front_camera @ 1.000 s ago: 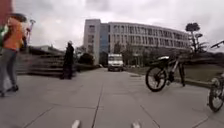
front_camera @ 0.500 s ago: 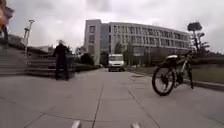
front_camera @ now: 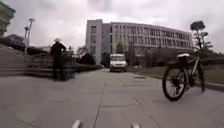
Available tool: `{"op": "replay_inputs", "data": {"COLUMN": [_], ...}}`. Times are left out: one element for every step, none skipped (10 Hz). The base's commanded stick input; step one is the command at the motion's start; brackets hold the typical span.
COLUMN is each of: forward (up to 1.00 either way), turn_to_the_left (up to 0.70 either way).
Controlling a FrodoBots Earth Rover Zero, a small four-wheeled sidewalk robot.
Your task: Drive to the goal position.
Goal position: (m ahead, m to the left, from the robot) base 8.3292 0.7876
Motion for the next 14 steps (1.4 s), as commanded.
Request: {"op": "replay_inputs", "data": {"forward": [0.7, 0.7, 0.7, 0.7, 0.7, 0.7, 0.7, 0.7, 0.7, 0.7, 0.7, 0.7, 0.7, 0.7], "turn_to_the_left": [0.02, 0.04, 0.01, 0.0, 0.0, 0.0, 0.0, 0.0, 0.0, 0.0, 0.0, 0.0, 0.0, 0.0]}}
